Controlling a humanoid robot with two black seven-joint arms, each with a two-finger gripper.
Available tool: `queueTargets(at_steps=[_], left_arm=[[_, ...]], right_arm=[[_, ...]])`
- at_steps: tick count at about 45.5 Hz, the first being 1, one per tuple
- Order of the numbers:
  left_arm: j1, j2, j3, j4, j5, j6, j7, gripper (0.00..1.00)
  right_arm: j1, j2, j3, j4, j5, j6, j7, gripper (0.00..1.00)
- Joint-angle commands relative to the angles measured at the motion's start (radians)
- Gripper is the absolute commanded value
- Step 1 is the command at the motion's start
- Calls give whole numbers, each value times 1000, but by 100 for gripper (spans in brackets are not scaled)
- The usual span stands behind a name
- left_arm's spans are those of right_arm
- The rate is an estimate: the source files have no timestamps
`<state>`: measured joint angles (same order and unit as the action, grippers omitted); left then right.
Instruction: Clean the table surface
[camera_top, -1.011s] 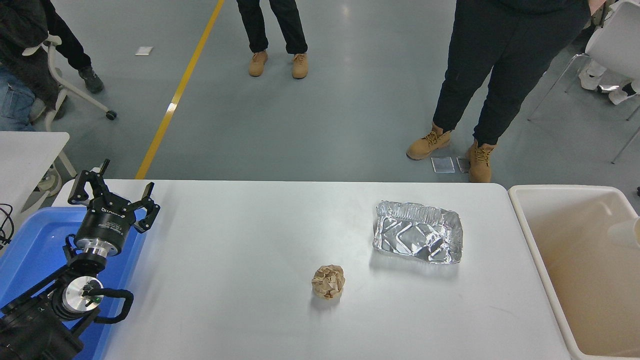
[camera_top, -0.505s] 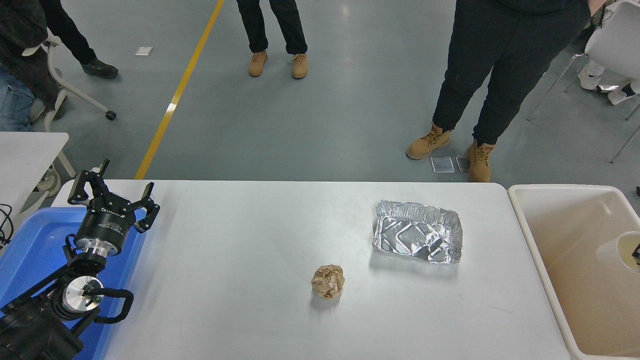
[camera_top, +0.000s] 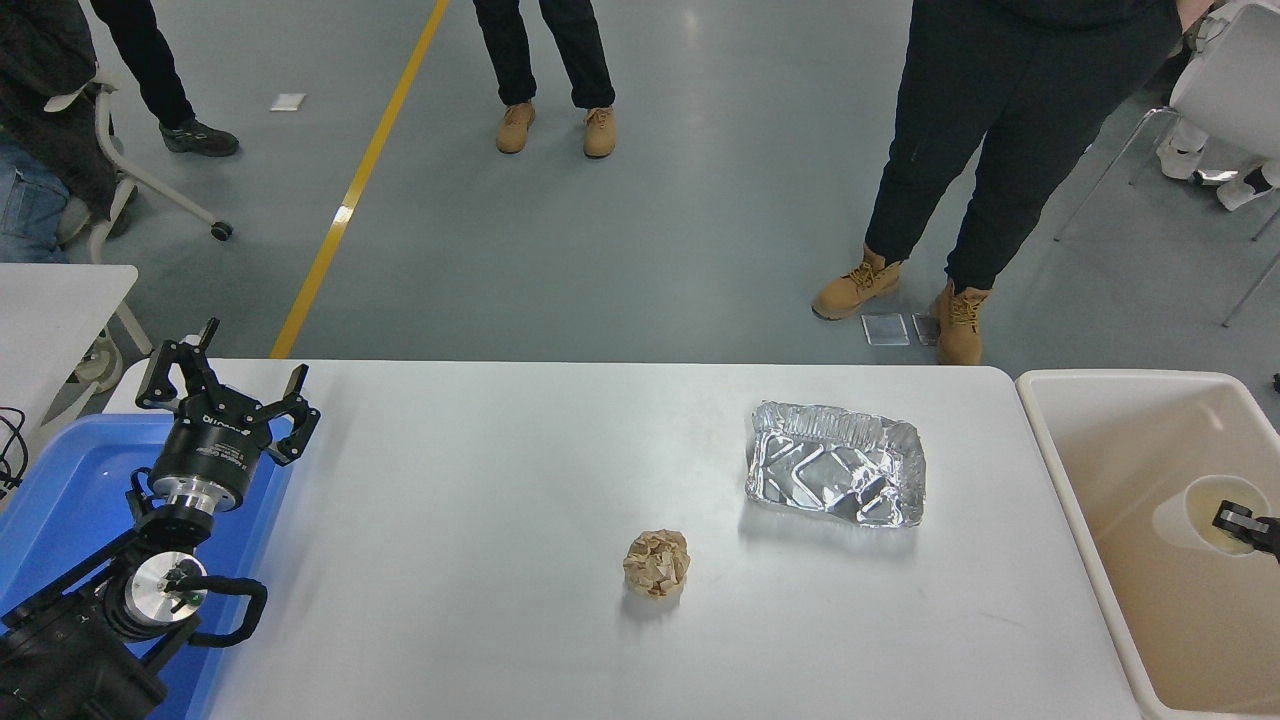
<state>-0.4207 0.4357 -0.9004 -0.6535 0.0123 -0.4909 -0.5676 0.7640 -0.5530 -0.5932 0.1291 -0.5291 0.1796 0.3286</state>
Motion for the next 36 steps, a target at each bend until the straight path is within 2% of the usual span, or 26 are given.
queueTargets(at_steps=[1, 19, 23, 27, 36], left_arm=[[-1, 0, 0, 0, 1, 0, 0, 99], [0, 0, 0, 0, 0, 0, 0, 99], [0, 0, 0, 0, 1, 0, 0, 99], [-1, 0, 0, 0, 0, 0, 0, 99], [0, 0, 0, 0, 0, 0, 0, 99]], right_arm=[[-2, 18, 1, -11, -3, 0, -6, 0], [-6, 12, 6, -11, -2, -11, -5, 0], [-6, 8, 6, -11, 0, -12, -5, 19], [-6, 7, 9, -11, 3, -17, -5, 32], [-11, 5, 10, -11, 9, -20, -5, 43]])
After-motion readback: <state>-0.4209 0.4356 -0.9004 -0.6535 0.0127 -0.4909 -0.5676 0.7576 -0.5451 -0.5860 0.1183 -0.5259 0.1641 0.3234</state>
